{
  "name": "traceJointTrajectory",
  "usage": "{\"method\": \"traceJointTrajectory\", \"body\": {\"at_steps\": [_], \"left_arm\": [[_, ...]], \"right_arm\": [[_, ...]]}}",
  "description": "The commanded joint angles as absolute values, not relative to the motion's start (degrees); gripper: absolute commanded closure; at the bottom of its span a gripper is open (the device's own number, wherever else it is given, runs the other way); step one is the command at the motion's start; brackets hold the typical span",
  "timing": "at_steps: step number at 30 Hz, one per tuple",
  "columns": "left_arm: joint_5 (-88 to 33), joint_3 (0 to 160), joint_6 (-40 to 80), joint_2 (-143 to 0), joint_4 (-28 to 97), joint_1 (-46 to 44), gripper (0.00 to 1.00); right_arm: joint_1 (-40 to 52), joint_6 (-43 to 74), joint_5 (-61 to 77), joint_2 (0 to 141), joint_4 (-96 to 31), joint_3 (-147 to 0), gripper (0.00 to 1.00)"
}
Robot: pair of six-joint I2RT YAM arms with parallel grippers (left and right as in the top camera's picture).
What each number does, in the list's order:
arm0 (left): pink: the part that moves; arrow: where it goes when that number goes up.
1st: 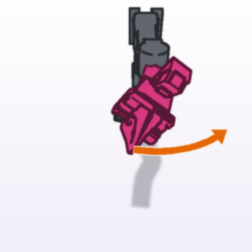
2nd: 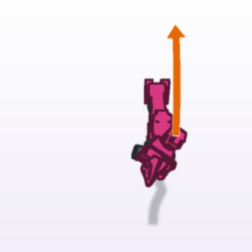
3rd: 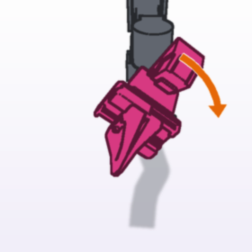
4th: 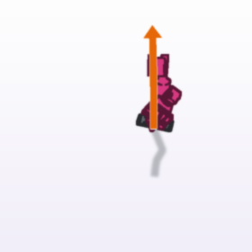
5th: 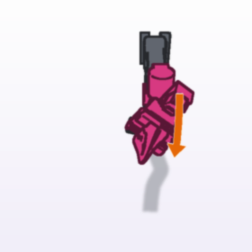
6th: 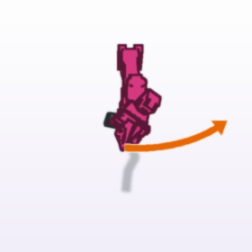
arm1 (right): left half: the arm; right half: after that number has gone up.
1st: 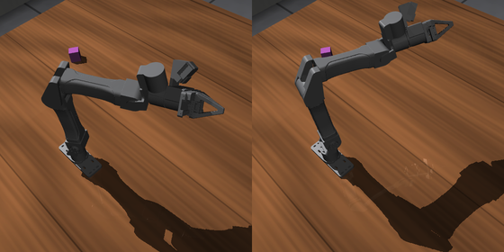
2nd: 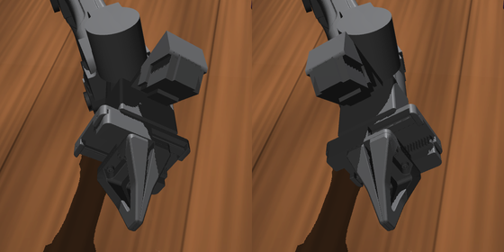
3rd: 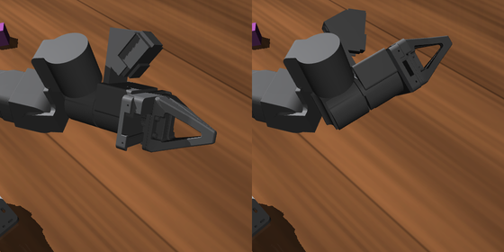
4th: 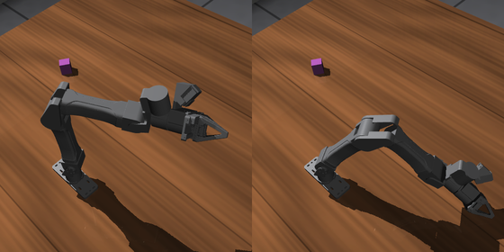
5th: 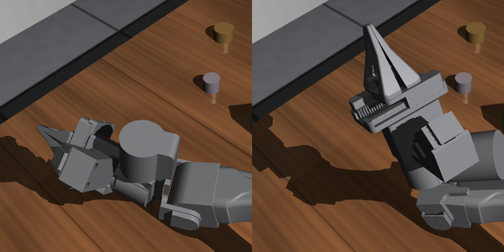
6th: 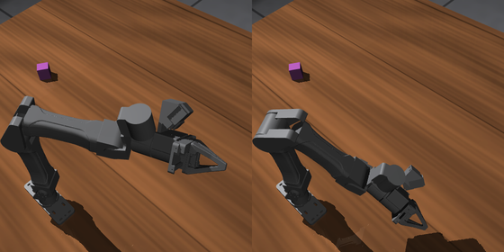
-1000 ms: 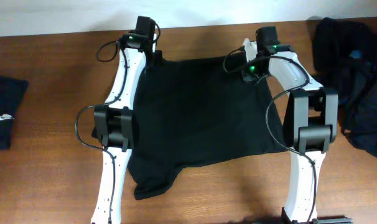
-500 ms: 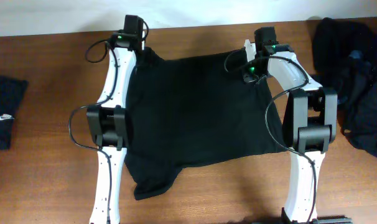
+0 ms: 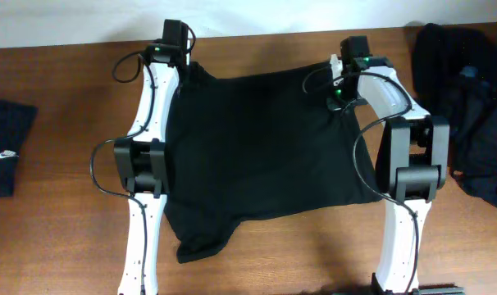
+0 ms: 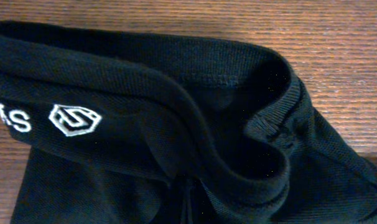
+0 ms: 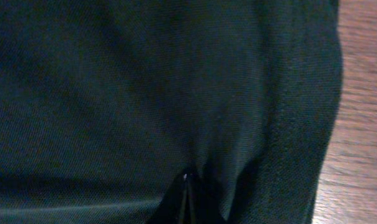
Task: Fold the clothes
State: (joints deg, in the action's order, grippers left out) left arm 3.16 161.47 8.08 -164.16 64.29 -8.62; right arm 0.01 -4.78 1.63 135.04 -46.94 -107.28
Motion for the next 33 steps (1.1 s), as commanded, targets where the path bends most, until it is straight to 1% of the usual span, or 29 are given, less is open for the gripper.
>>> {"method": "traceJointTrajectory", "body": {"at_steps": [1,2,3,4,7,9,11,12,14,17,18,19,21,23,24,33], "left_arm": [[4.32,161.29,9.43,-167.26,64.47,-6.74,0.99],[4.21,161.29,9.67,-167.26,64.4,-6.57,0.99],[3.9,161.29,9.63,-167.26,64.23,-6.5,0.98],[3.75,161.29,9.65,-167.24,63.94,-6.44,0.89],[3.7,162.06,9.63,-167.24,63.64,-6.44,0.73],[2.72,163.65,9.58,-167.09,64.49,-6.44,0.56],[1.67,166.23,9.58,-166.71,66.52,-6.46,0.35],[1.65,167.5,9.58,-166.39,67.64,-6.48,0.28],[1.02,170.54,9.61,-165.71,69.73,-6.48,0.22],[-2.39,175.59,9.61,-164.24,72.05,-6.42,0.18],[-3.14,177.69,9.61,-163.74,72.79,-6.44,0.14],[-3.27,179.67,9.61,-163.41,73.38,-6.44,0.01],[-3.22,179.83,9.61,-161.73,72.6,-6.44,0.01],[-3.22,179.83,9.28,-161.16,71.22,-6.42,0.01],[-3.25,179.83,8.71,-161.16,70.65,-6.42,0.01],[-4.12,176.96,8.08,-161.27,68.58,-3.84,0.01]], "right_arm": [[-2.02,-4.03,-0.64,135.81,-47.37,-106.17,0.91],[-2.0,-4.01,-0.43,135.81,-46.87,-106.19,0.86],[-1.91,-4.01,-0.43,135.79,-46.41,-106.19,0.78],[-1.85,-4.01,-0.36,135.7,-45.95,-106.21,0.69],[-1.69,-4.01,1.58,135.7,-45.36,-107.31,0.53],[-1.63,-4.01,3.9,135.68,-45.43,-108.81,0.49],[-1.63,-4.01,5.93,135.57,-45.69,-111.0,0.41],[-1.63,-4.01,6.57,135.52,-46.11,-112.25,0.38],[-1.63,-4.01,7.62,135.35,-47.35,-115.04,0.32],[-1.63,-4.01,8.64,135.24,-50.06,-120.22,0.25],[-1.63,-4.03,8.6,135.24,-50.92,-122.02,0.25],[-1.63,-4.01,8.6,135.24,-51.7,-123.85,0.23],[-1.63,-4.01,8.38,135.24,-52.36,-126.3,0.2],[-1.87,-3.99,7.64,135.24,-51.99,-127.26,0.14],[-2.02,-3.97,7.44,135.24,-51.46,-127.35,0.13],[-3.51,-4.03,7.27,135.94,-45.54,-127.31,0.12]]}}
